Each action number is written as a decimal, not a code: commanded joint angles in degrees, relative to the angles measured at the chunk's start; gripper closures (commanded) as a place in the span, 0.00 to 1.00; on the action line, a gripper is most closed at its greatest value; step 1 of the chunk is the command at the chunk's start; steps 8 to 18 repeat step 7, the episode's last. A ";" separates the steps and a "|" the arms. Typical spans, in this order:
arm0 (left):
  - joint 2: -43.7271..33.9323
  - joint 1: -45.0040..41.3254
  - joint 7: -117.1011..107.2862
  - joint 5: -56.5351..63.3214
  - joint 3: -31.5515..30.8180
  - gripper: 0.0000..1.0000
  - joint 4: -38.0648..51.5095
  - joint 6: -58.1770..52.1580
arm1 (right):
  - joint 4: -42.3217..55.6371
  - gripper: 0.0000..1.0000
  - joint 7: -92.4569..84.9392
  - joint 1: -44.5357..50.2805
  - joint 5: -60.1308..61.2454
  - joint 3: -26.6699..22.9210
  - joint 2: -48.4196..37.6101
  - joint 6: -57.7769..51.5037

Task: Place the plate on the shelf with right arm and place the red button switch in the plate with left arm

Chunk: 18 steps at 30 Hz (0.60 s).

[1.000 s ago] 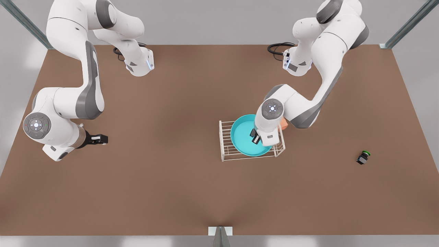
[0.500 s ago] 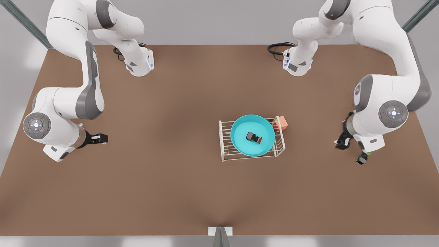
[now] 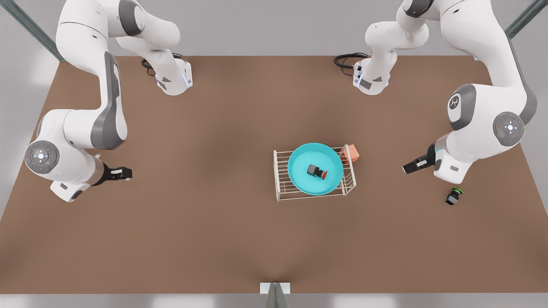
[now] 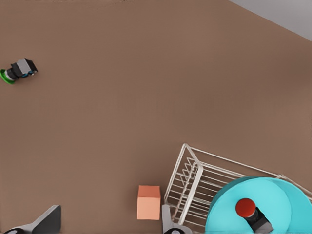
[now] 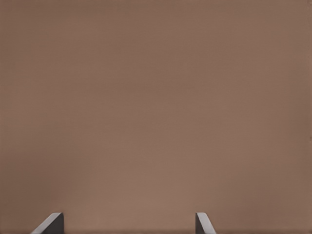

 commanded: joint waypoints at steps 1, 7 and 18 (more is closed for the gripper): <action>0.20 0.00 32.06 -0.01 0.02 0.00 0.27 0.62 | 0.05 0.00 -0.83 0.00 0.01 -0.01 -0.07 0.13; 0.11 -0.17 32.41 0.61 -0.16 0.00 0.27 0.62 | 0.05 0.00 -0.48 0.00 -0.07 -0.01 0.19 0.13; 0.11 -0.17 32.41 0.61 -0.16 0.00 0.27 0.62 | 0.05 0.00 -0.48 0.00 -0.07 -0.01 0.19 0.13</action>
